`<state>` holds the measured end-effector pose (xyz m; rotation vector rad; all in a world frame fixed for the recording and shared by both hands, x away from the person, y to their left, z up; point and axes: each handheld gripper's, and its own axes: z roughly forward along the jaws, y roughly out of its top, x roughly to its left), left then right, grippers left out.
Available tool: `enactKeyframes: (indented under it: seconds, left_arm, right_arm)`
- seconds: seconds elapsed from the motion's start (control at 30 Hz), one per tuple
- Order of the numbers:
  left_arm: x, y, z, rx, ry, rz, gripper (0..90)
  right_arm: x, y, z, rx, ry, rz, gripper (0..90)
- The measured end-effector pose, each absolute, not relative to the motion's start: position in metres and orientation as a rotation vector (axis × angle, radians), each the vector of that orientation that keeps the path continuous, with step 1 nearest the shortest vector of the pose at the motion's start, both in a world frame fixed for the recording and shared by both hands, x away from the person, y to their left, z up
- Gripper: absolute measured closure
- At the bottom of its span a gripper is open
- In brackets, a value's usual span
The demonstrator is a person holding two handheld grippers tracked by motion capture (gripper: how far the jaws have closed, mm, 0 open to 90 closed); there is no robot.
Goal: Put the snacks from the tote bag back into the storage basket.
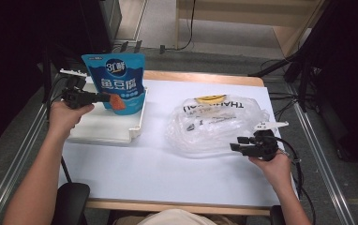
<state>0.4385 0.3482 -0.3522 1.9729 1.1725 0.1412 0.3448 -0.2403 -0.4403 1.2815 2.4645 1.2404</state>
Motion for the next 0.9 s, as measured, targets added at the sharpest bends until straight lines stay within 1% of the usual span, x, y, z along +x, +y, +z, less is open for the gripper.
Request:
enactKeyframes:
  seconds: [0.27,0.33,0.43,0.63,0.9]
  left_arm:
    - [0.432,0.334,-0.347,2.008,1.100,0.090,68.0]
    - [0.429,0.330,-0.345,2.020,1.076,0.081,66.8]
    - [0.427,0.324,-0.344,2.032,1.055,0.054,61.2]
    - [0.423,0.313,-0.343,2.041,1.024,0.036,56.4]
    - [0.413,0.297,-0.346,2.029,1.009,0.036,54.7]
  right_arm:
    - [0.346,-0.239,-0.440,1.274,2.467,1.243,50.1]
    - [0.346,-0.239,-0.440,1.273,2.471,1.242,50.1]
    - [0.346,-0.239,-0.440,1.270,2.474,1.238,50.1]
    - [0.346,-0.239,-0.440,1.262,2.473,1.242,50.1]
    - [0.346,-0.237,-0.437,1.272,2.462,1.278,50.1]
